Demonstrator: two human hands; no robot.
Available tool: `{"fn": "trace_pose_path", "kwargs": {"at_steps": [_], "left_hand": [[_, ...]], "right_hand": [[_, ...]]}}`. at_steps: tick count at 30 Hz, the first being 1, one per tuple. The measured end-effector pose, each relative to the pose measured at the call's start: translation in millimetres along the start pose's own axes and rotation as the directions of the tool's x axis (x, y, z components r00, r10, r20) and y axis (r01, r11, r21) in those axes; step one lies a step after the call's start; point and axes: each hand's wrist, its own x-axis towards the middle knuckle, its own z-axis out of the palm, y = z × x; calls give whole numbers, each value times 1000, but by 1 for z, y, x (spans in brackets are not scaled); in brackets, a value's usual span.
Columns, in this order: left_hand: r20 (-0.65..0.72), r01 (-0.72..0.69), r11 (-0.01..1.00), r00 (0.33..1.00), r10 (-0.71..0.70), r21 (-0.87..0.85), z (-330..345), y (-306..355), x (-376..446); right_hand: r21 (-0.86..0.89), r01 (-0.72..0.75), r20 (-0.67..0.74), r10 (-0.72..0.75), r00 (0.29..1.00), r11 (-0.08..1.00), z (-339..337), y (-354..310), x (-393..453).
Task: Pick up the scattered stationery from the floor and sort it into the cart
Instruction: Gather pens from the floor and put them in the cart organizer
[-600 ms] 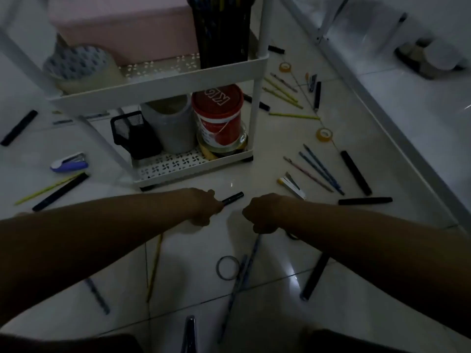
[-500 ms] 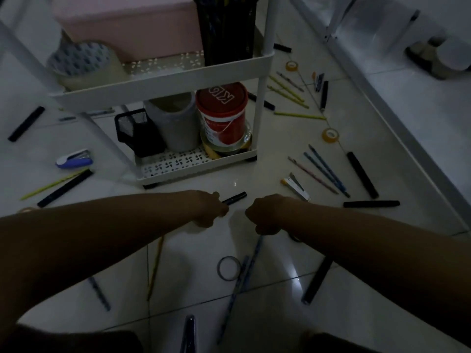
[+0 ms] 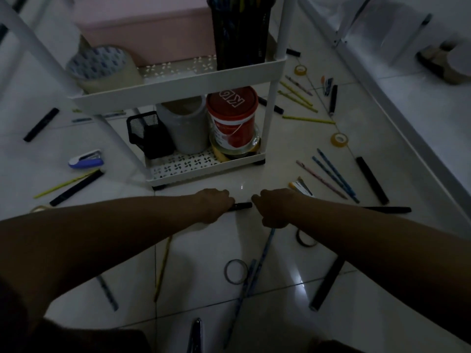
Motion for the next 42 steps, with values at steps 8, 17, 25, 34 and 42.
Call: {"fn": "trace_pose_path", "kwargs": {"at_steps": [8,17,25,34,42], "left_hand": [[-233,28,998,972,-14,55,-10,-31,-41],[-394,155,970,893,-219,-189,9,-63,-77],[-296,363,921,872,-389,-142,16,-93,-95],[-186,320,924,915,-359,-210,34,-98,-90],[-132,288,947,943,-307,-144,25,-101,-72]], "right_hand": [[11,-58,-232,59,971,998,-21,-20,16],[124,198,-448,-123,885,972,-54,-63,56],[-32,17,-527,-31,849,999,-79,-61,77],[-36,-48,-469,25,883,998,-87,-67,102],[16,-35,-312,39,949,999,-84,-72,113]]}}
